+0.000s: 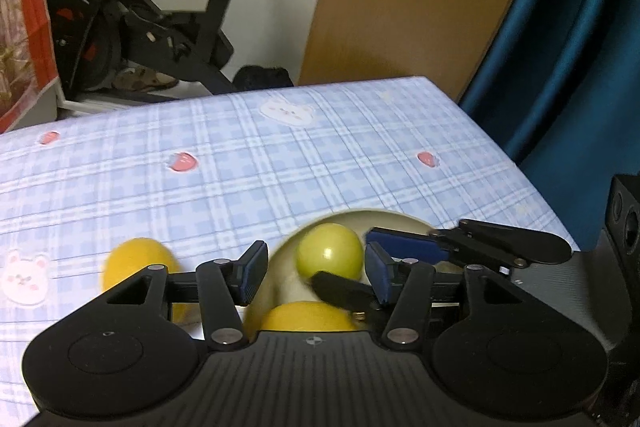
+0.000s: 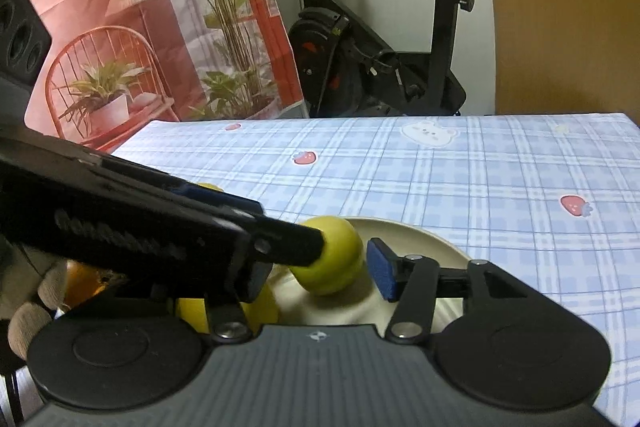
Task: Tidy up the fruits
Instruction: 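Carry the green apple onto the plate and open the left gripper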
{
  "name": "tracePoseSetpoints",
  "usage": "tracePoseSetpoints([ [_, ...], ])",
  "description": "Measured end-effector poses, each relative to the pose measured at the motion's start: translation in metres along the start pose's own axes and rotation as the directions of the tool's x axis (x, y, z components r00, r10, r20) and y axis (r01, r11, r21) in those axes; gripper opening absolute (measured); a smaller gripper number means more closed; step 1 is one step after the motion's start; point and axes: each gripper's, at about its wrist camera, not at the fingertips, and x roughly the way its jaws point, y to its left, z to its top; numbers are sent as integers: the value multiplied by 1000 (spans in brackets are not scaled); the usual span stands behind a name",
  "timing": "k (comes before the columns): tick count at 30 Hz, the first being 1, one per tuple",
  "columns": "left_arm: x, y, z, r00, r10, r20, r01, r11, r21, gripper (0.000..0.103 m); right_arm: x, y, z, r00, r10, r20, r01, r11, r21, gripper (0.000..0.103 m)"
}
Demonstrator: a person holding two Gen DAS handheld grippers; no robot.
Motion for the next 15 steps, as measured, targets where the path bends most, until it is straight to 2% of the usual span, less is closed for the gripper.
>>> tracePoseSetpoints([
  [9,-67,22,-9,996,-4,87,3,1000,6,56,-44,18,-3,997,24,73,-24,1000,-1,55],
  [15,-111,40,-28,994,2,108,-4,1000,15,56,-59,46,-12,994,62,86,-60,998,-29,55],
])
